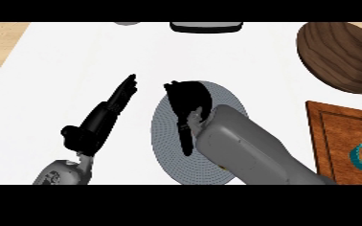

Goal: Pick the bell pepper from the placemat and place it in the bowl

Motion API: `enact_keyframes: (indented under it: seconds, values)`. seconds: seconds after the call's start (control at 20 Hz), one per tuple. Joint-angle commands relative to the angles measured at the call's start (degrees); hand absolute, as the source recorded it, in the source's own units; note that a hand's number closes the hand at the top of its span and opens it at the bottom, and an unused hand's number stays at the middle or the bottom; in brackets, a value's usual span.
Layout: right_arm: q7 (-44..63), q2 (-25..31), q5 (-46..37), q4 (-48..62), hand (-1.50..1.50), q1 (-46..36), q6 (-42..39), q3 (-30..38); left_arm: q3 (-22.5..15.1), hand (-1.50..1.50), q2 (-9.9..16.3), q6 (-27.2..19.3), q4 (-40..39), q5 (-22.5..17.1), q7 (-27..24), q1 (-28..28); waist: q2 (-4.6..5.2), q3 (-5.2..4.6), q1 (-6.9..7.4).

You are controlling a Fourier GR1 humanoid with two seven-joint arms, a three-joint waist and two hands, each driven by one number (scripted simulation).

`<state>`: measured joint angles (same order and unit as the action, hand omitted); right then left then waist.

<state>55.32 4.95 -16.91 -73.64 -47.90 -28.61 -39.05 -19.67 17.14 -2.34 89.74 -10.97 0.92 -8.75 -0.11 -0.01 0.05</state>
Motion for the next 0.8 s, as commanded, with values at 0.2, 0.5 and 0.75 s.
enact_keyframes:
  seconds: [0.2, 0.5, 0.75]
  values:
    - [2.7, 0.9, -9.9, -3.2, -1.50, 2.8, -1.0, -0.1, 2.1, 0.00, -1.6, 1.1, -0.5, 0.8, 2.2, -0.7, 0.03, 0.00, -0.15]
    - [-2.2, -0.1, -14.8, 2.1, -1.50, 4.5, -1.7, 3.9, 1.0, 0.00, -3.3, 0.9, 2.7, 4.6, 2.1, 1.9, 0.08, 0.01, 0.22]
    - [-8.2, 0.7, -18.3, 3.5, -1.50, 9.0, -1.4, 5.2, 4.2, 0.00, -5.0, 3.4, -3.1, 4.5, -1.2, -0.1, 0.13, 0.00, -0.06]
